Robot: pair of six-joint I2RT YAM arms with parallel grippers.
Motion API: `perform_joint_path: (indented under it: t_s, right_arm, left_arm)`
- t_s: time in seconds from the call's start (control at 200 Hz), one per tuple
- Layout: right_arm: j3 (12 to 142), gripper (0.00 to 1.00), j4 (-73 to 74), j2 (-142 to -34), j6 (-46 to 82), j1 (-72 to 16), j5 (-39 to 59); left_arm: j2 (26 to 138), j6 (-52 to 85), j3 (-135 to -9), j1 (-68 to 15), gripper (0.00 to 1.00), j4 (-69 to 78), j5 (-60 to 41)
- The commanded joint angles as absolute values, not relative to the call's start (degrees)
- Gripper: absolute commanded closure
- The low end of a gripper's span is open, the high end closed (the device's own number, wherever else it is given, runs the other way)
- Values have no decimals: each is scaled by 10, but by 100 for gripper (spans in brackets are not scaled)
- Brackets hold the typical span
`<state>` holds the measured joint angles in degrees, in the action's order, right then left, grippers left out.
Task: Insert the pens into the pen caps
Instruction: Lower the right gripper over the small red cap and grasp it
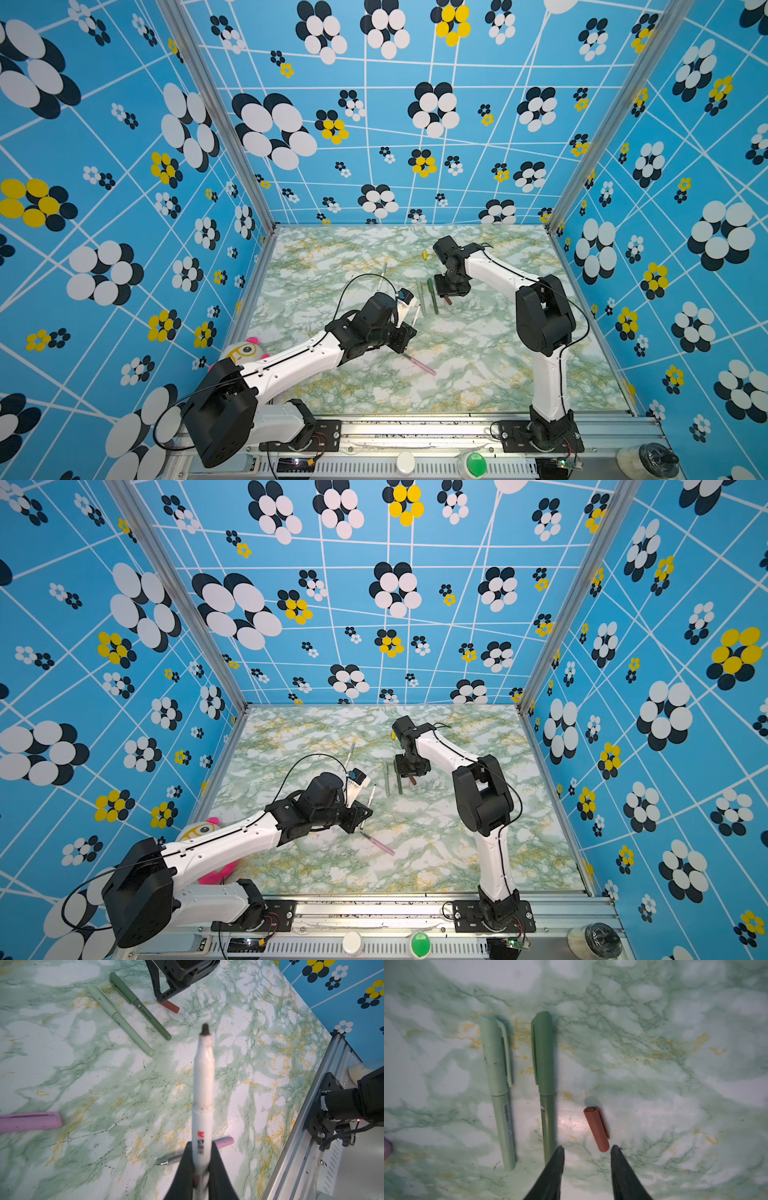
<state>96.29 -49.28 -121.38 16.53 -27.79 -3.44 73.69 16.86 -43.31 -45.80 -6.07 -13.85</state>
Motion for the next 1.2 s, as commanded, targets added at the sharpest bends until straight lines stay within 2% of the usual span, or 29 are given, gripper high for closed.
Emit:
perform_joint_path:
  t_s: [0.0, 0.13, 0.29, 0.74, 0.97, 1.194]
  right_arm:
    - [988, 61, -527, -1238, 138, -275, -69]
    - [990, 62, -526, -1243, 136, -277, -74]
    - [997, 72, -528, -1275, 135, -279, -72]
    - [996, 88, -529, -1289, 145, -279, -77]
    - [981, 91, -514, -1251, 177, -275, -66]
    - [941, 92, -484, -1158, 226, -249, -14]
  left_arm:
    - [741, 164, -455, -463, 100, -74, -134]
    - [742, 163, -457, -463, 100, -76, -132]
    - [745, 162, -459, -463, 100, -76, -133]
    - [745, 162, -462, -464, 100, -78, -130]
    - [749, 161, -471, -464, 100, -82, -132]
    - [759, 165, -479, -470, 100, -82, -133]
